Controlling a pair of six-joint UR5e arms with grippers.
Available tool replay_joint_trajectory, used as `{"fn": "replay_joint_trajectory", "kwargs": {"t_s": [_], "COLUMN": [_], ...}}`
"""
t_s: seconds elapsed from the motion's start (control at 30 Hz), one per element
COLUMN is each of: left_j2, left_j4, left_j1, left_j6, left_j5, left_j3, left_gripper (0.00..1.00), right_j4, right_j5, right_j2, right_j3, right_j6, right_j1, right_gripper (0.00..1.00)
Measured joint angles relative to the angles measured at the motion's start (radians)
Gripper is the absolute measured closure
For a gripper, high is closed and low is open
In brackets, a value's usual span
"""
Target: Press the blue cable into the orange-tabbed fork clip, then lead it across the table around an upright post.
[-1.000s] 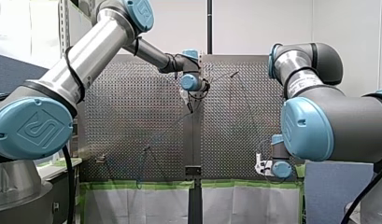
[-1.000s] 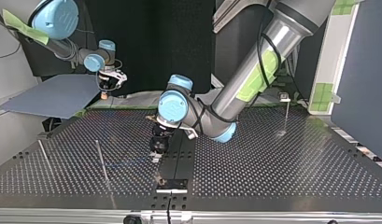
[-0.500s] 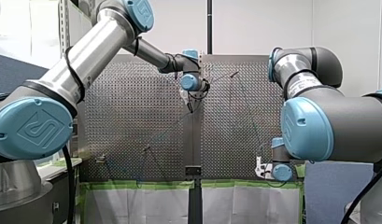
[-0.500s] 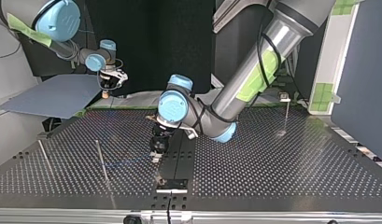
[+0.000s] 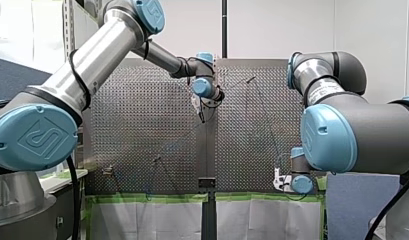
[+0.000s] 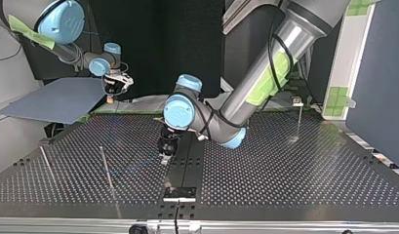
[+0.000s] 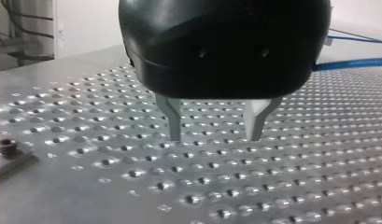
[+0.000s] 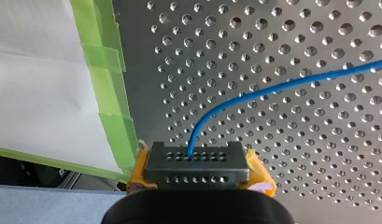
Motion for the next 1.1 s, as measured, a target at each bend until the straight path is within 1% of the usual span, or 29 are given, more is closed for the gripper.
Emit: {"fn": "replay_joint_trajectory", "kwargs": {"t_s": [0.07,0.1,0.13,0.43,0.67,0.9,1.1], "left_j2": [0.0,0.0,0.0,0.0,0.0,0.003,0.019], "left_j4": [-0.017,-0.027,-0.035,-0.115,-0.167,-0.224,-0.276], "left_j1": [-0.002,-0.003,-0.004,-0.006,-0.008,-0.015,-0.02], "left_j6": [0.0,0.001,0.001,-0.006,-0.016,-0.002,0.0], "left_j5": [0.001,0.003,0.003,0.0,0.019,0.061,0.068], "left_j3": [0.0,0.0,0.0,0.0,0.0,0.0,0.0], "left_gripper": [0.06,0.06,0.0,0.0,0.0,0.0,0.0], "right_j4": [0.002,0.003,0.004,0.007,0.011,0.016,0.018], "right_j5": [0.0,0.0,0.0,0.0,0.0,0.0,0.0], "right_j2": [0.0,0.0,0.0,0.0,0.0,0.0,0.0], "right_j3": [0.0,0.0,0.0,-0.002,-0.003,-0.003,-0.003], "right_j6": [0.0,0.0,0.0,0.001,0.001,0.001,0.001], "right_j1": [-0.001,-0.001,-0.001,-0.004,-0.004,-0.004,-0.004], "right_gripper": [1.0,1.0,1.0,1.0,1.0,1.0,1.0]}}
